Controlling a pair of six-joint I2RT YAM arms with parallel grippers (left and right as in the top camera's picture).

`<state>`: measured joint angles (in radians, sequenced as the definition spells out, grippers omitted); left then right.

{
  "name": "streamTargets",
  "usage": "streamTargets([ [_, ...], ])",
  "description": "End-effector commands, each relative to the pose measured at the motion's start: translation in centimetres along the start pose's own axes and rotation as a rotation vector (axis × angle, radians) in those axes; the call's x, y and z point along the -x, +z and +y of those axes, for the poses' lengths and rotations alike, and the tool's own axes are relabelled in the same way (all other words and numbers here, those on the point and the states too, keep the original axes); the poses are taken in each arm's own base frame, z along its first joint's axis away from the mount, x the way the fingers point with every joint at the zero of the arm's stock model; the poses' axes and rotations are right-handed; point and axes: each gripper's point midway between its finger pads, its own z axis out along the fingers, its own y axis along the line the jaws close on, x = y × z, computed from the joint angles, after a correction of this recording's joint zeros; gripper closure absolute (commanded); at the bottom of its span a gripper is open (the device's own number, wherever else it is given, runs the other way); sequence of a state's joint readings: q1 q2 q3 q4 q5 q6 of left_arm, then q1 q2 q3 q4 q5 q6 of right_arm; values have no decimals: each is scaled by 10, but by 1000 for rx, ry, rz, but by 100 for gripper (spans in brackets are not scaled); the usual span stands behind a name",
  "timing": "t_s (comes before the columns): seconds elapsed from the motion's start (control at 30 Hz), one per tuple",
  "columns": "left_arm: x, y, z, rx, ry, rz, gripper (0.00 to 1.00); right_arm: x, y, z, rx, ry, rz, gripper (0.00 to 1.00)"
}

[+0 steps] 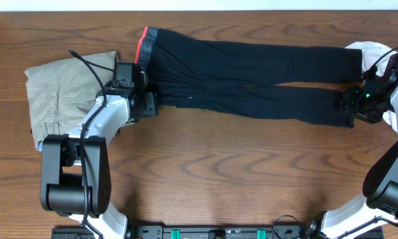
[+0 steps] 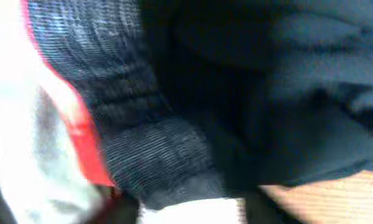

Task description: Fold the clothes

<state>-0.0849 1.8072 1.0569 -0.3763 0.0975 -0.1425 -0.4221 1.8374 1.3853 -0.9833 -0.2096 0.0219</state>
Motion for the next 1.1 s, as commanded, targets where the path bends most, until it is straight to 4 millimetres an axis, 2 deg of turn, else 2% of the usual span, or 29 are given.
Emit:
streamTargets([
  [0.0,0,6,5,14,-7,-5,77,-5,4,-2,-3,23,22,43],
  [0.07,2,6,4,12,-6,-13,81,-7,3,-7,-33,29,28,43],
  [0.13,2,6,4,12,-6,-13,90,-8,3,-15,-74,45,33,43],
  [0.33,-7,6,7,21,11,27,94,-11,0,-45,-207,114,33,42],
  [0.4,-12,6,10,41,10,44,94,-13,3,-50,-212,126,31,41],
  [0.73,-17,5,14,58,10,66,94,-28,47,-57,-190,126,-2,41],
  [0.9,-17,5,14,58,10,66,94,-25,62,-59,-178,119,-55,43],
  [1.07,-18,5,14,58,10,66,94,-17,69,-60,-175,111,-115,51],
])
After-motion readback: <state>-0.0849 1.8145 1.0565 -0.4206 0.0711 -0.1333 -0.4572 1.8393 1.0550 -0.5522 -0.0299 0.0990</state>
